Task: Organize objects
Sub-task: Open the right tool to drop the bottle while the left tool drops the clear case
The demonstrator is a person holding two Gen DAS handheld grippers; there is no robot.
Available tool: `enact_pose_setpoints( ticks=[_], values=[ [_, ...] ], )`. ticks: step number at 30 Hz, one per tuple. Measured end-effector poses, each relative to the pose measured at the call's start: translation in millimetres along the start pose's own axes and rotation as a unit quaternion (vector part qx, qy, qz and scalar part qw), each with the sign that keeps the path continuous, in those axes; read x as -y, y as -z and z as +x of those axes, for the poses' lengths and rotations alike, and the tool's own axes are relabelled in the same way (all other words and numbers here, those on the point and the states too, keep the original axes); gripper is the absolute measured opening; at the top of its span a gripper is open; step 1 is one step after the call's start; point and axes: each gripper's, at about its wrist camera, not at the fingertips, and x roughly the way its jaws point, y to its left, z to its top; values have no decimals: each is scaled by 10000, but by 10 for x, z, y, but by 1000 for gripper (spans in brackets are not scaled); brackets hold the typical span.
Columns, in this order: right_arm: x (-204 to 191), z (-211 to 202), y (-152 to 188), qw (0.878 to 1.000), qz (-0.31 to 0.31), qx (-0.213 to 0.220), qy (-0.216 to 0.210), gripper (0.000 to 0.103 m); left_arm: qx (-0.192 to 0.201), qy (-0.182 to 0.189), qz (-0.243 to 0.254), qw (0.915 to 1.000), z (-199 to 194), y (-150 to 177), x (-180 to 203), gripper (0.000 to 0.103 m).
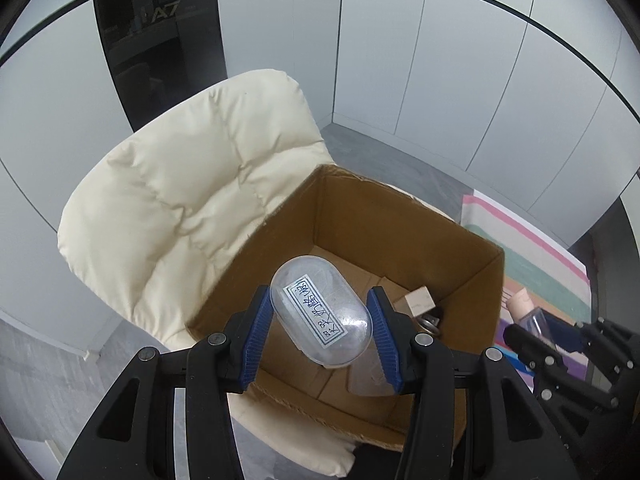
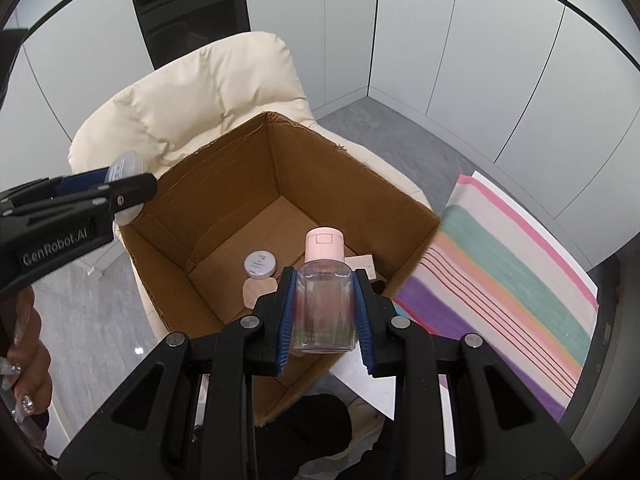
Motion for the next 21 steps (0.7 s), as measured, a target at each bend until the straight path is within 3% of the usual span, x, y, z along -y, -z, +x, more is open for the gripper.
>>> enact_pose_setpoints(
  ticks=[6, 8, 10, 12, 16, 21],
  values=[
    [17, 121, -45, 9999, 50, -85, 36, 28, -47, 17, 86, 10000, 120, -64, -29, 50],
    [12, 155, -69, 9999, 11, -63, -107, 34, -103, 134, 182, 9997, 150, -66, -16, 61],
    [13, 160, -83, 9998, 52, 35, -194, 78, -214, 382, 263, 9987, 181, -71, -6, 90],
    [16, 135, -91, 9996, 96, 160, -190, 91, -213, 464, 279, 9983, 170, -71, 2, 94],
    [25, 146, -126, 9997, 167, 71, 135, 91, -171, 296, 446, 9984, 132, -66, 68, 96],
    [112, 154, -108, 9988, 409, -194, 183, 91, -266, 301, 456, 9982, 130, -40, 99, 97]
  ],
)
